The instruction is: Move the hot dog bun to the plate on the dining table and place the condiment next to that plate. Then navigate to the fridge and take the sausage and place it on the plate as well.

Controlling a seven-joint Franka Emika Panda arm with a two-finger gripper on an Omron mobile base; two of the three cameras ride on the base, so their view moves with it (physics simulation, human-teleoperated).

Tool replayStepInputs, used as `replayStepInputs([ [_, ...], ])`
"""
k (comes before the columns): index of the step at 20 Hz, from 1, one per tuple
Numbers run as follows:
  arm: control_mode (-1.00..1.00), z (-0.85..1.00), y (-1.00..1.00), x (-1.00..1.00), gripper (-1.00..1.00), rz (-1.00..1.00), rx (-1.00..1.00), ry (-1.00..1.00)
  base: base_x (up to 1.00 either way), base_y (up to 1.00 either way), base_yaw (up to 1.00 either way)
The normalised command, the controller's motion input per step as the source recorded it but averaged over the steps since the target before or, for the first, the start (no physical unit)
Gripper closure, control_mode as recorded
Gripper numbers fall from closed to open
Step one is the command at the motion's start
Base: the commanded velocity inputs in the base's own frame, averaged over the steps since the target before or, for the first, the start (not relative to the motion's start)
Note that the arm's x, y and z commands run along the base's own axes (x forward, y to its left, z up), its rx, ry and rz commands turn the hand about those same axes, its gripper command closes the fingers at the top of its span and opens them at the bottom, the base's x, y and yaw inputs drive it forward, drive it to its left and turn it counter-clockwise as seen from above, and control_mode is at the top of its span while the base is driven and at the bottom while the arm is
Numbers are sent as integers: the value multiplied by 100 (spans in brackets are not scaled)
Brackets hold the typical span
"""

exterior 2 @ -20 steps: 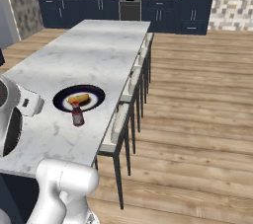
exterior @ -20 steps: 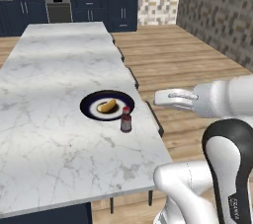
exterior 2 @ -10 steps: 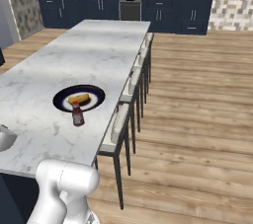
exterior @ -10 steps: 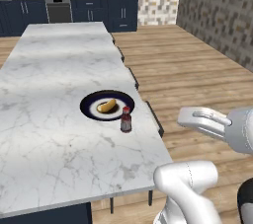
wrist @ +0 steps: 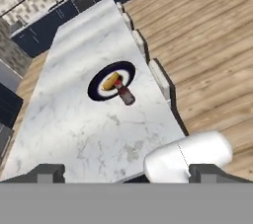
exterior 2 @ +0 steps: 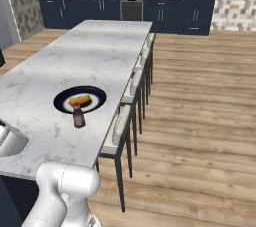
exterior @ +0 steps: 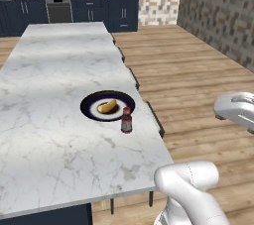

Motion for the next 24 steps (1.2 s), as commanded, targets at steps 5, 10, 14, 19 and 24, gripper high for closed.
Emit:
replayStepInputs([
  [5, -100, -46, -2, 21, -100, -3, -21, 13, 0, 0, 0],
  [10, -100, -54, -14, 33, -100, 6, -15, 3, 0, 0, 0],
  [14, -100, -34, -11, 10, -100, 12, 0, 0, 0, 0, 0],
  [19, -100, -23, -1, 0, -100, 10, 0, 0, 0, 0, 0],
  [24, 100, -4, 0, 0, -100, 0, 0, 1, 0, 1, 0],
])
